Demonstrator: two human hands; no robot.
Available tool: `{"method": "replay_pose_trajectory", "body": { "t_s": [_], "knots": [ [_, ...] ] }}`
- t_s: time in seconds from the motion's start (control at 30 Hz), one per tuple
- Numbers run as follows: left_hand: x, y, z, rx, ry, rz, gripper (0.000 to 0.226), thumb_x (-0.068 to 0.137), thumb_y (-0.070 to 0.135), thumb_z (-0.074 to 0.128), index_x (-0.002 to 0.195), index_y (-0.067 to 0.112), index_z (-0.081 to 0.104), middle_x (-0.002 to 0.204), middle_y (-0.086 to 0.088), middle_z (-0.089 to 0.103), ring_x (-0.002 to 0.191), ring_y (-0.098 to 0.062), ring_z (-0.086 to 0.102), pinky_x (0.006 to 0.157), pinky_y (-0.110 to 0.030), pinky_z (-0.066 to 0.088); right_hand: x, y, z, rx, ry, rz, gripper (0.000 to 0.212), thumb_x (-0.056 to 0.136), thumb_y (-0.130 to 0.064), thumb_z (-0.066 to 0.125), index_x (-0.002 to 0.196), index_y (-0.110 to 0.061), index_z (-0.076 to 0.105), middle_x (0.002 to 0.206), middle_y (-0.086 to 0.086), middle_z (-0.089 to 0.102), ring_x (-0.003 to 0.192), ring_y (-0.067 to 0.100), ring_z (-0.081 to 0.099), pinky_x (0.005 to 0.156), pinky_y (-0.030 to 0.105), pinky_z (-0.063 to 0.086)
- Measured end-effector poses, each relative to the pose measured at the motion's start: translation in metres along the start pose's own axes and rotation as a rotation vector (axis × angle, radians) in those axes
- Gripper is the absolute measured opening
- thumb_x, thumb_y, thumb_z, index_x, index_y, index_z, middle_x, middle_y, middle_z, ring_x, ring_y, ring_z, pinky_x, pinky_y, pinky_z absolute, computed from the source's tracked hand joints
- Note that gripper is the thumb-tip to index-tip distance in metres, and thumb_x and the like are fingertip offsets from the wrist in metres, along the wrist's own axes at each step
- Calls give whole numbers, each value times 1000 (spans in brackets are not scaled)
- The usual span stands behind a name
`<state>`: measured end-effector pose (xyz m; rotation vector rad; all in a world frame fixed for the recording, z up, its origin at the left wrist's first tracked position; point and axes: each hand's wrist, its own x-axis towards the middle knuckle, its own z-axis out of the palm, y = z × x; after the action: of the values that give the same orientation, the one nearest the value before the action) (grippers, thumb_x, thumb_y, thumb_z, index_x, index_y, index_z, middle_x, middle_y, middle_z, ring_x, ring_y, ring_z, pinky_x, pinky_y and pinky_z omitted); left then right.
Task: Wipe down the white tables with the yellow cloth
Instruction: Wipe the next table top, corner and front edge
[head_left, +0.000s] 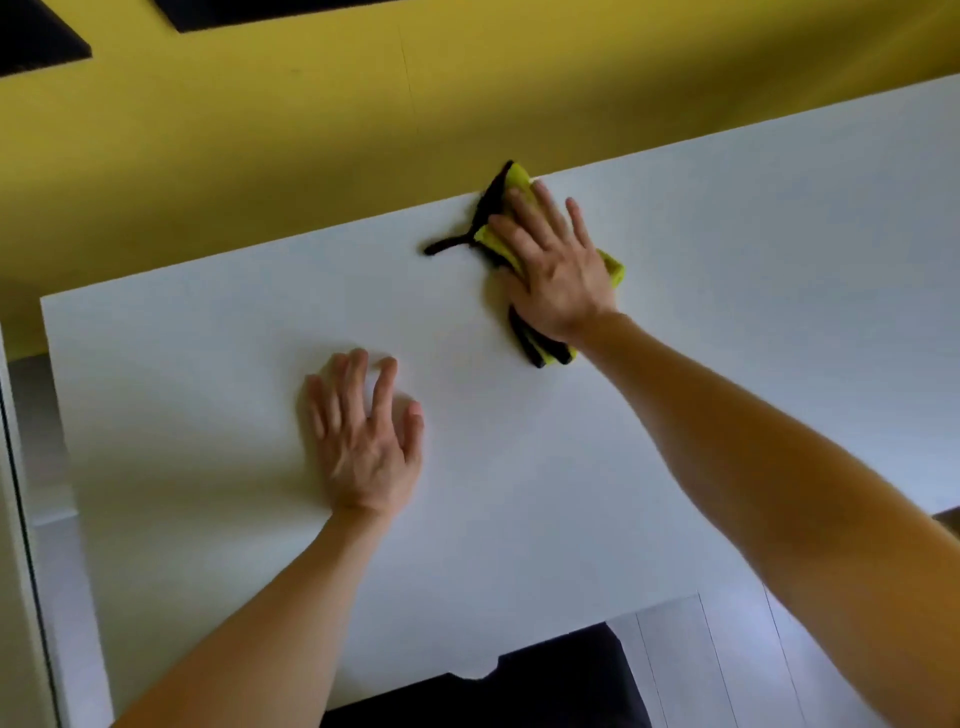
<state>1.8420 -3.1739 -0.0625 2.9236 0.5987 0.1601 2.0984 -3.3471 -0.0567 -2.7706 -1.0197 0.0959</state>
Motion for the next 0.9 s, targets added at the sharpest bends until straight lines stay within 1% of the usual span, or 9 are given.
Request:
{"method": "replay_pose_trajectory", "body": {
  "t_s": [0.1, 0.2, 0.27, 0.37, 0.5, 0.63, 0.7, 0.83, 0.9],
  "knots": [
    [-1, 2, 2, -5, 24, 7, 53, 105, 37, 58, 153, 16, 58, 170, -15, 40, 159, -42, 33, 129, -65, 23, -12, 72, -18, 61, 62, 340, 64, 106, -43, 47, 167, -23, 39, 181, 7, 20, 168, 34, 10, 135, 59, 10],
    [0, 1, 4, 0, 20, 2, 53, 105, 37, 57, 153, 16, 57, 171, -14, 39, 160, -41, 32, 130, -64, 21, -15, 40, -11, 113, 98, 431, 65, 104, -41, 48, 165, -19, 41, 180, 8, 20, 168, 37, 9, 133, 62, 13],
    [-2, 0, 3, -4, 25, 0, 54, 104, 37, 57, 154, 15, 56, 171, -14, 39, 160, -41, 31, 130, -64, 22, -31, -32, 3, 136, 99, 372, 62, 107, -42, 49, 164, -18, 44, 180, 11, 22, 167, 39, 9, 132, 64, 12],
    [-2, -2, 5, -12, 40, 27, 57, 103, 36, 59, 155, 14, 55, 169, -16, 40, 160, -41, 33, 128, -65, 24, -63, -132, 19, 184, -31, 69, 63, 110, -44, 46, 167, -18, 40, 180, 12, 20, 168, 38, 3, 131, 66, 8],
    [-3, -3, 5, -16, 71, 35, 54, 101, 30, 61, 153, 14, 58, 167, -16, 43, 159, -41, 35, 127, -65, 26, -60, -94, 16, 117, -66, -87, 70, 102, -49, 48, 168, -27, 39, 180, 5, 23, 168, 33, 10, 132, 64, 11],
    [-2, -2, 4, -23, 86, 38, 53, 99, 25, 63, 151, 13, 60, 166, -17, 45, 158, -42, 36, 128, -65, 25, -54, 34, -12, 74, 57, 337, 67, 105, -55, 47, 166, -29, 40, 180, 3, 24, 168, 34, 9, 133, 65, 9],
    [-2, -2, 6, -33, 93, 33, 52, 99, 24, 61, 150, 13, 60, 166, -17, 45, 158, -42, 36, 128, -65, 25, -53, 54, -18, 105, 122, 518, 64, 107, -52, 43, 166, -25, 41, 179, 7, 26, 168, 34, 8, 134, 60, 10],
    [-3, -3, 5, -35, 104, 28, 54, 98, 21, 62, 151, 15, 59, 166, -16, 45, 159, -40, 36, 129, -64, 24, -74, -61, 6, 187, 222, 660, 59, 107, -36, 50, 162, -15, 47, 174, 14, 35, 167, 40, 13, 133, 60, 14],
    [-3, -2, 6, -34, 121, 28, 53, 99, 19, 61, 151, 15, 59, 164, -16, 47, 158, -40, 37, 129, -63, 25, -99, -128, 16, 256, 143, 475, 57, 108, -34, 52, 162, -16, 48, 173, 14, 35, 167, 39, 11, 133, 60, 11]
  ]
}}
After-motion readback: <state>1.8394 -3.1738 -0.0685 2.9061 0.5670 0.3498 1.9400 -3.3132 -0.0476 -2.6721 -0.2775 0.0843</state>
